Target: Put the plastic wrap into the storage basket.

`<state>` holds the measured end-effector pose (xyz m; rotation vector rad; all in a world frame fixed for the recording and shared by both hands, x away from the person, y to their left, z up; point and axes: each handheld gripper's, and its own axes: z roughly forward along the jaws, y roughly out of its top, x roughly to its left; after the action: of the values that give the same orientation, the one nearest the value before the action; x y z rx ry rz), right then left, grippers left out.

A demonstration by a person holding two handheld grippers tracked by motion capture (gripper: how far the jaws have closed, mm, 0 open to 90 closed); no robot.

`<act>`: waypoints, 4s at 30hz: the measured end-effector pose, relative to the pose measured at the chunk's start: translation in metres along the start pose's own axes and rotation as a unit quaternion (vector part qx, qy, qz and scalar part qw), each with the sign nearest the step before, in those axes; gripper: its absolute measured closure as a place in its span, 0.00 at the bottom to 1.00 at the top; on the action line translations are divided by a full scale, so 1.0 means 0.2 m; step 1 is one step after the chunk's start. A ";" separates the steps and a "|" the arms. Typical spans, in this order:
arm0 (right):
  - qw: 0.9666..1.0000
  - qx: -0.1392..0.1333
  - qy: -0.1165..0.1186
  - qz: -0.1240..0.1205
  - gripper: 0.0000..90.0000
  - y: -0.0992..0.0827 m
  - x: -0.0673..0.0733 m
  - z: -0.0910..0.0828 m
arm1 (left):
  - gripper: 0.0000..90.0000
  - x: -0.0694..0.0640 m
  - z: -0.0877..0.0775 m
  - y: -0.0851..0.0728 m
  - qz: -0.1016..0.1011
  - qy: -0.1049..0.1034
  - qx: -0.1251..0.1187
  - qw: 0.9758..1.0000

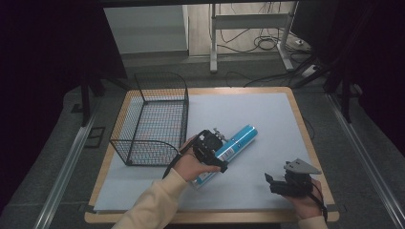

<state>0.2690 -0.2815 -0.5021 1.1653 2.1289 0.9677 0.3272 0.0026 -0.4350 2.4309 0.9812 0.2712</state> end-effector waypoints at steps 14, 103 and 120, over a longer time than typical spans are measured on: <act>1.000 -0.003 0.001 0.000 0.14 0.00 0.00 0.00 | 0.19 0.03 0.15 0.14 -0.006 -0.009 0.032 0.999; 1.000 -0.015 0.004 0.014 0.14 0.00 -0.03 -0.02 | 0.35 0.18 0.15 0.35 -0.019 -0.037 0.105 0.994; 1.000 -0.012 0.004 0.012 0.14 0.00 -0.02 -0.01 | 0.35 0.20 0.03 0.43 -0.017 -0.024 0.083 0.996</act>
<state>0.2695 -0.2863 -0.4999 1.1801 2.1090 1.0067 0.4098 -0.0247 -0.3959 2.5536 1.0612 0.1241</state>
